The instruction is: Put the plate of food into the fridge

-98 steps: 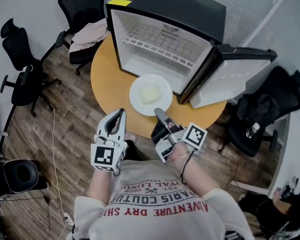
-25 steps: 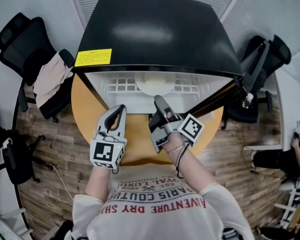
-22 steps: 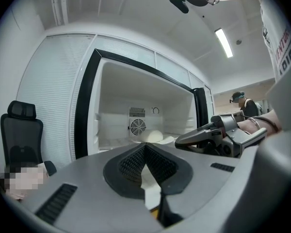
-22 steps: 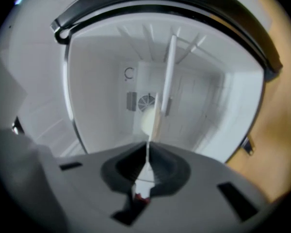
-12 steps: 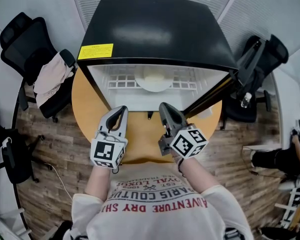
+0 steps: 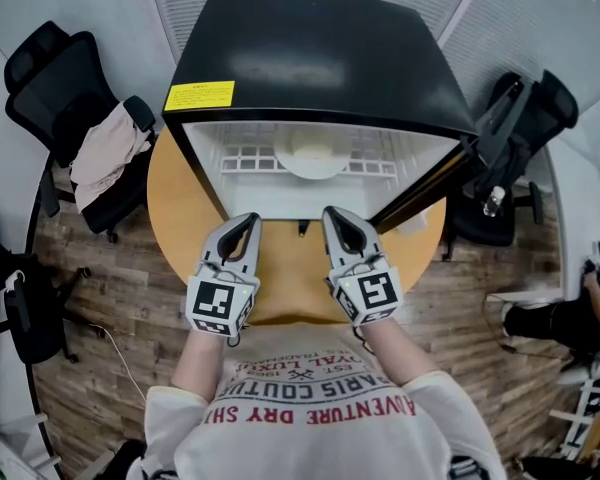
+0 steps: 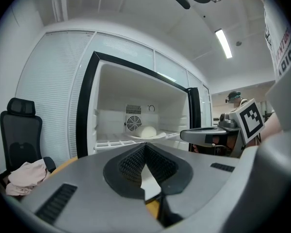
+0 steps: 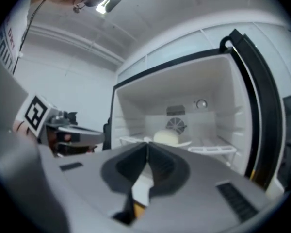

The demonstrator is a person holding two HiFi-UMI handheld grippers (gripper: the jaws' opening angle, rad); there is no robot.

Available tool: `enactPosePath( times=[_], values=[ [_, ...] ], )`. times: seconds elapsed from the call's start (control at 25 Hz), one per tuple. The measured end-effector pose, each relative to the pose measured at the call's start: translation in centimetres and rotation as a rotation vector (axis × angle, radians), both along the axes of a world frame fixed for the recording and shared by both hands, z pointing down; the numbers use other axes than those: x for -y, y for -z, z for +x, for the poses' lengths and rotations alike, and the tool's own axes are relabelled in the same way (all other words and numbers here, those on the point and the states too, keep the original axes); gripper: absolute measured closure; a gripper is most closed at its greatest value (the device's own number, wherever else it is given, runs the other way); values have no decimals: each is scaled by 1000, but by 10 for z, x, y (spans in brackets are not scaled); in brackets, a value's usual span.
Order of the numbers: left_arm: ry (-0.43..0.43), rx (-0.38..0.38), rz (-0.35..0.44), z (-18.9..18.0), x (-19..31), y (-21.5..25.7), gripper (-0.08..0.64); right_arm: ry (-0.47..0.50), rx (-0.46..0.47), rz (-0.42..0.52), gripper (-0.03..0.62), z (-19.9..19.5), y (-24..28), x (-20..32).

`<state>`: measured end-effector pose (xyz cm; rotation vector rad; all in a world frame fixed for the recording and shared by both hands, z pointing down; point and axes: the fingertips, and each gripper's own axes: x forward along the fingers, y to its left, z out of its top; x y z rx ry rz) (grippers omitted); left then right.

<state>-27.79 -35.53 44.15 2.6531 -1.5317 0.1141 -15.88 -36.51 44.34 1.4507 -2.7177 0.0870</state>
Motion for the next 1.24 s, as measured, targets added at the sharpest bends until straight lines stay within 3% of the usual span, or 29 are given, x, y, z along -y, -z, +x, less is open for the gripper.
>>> enactPosePath(
  times=[0.36, 1.24],
  values=[
    [6, 11, -7, 0, 0, -1, 531, 10, -46, 3, 563, 0, 0, -4],
    [-10, 19, 7, 4, -2, 2, 531, 9, -25, -13, 563, -8, 2, -8]
  ],
)
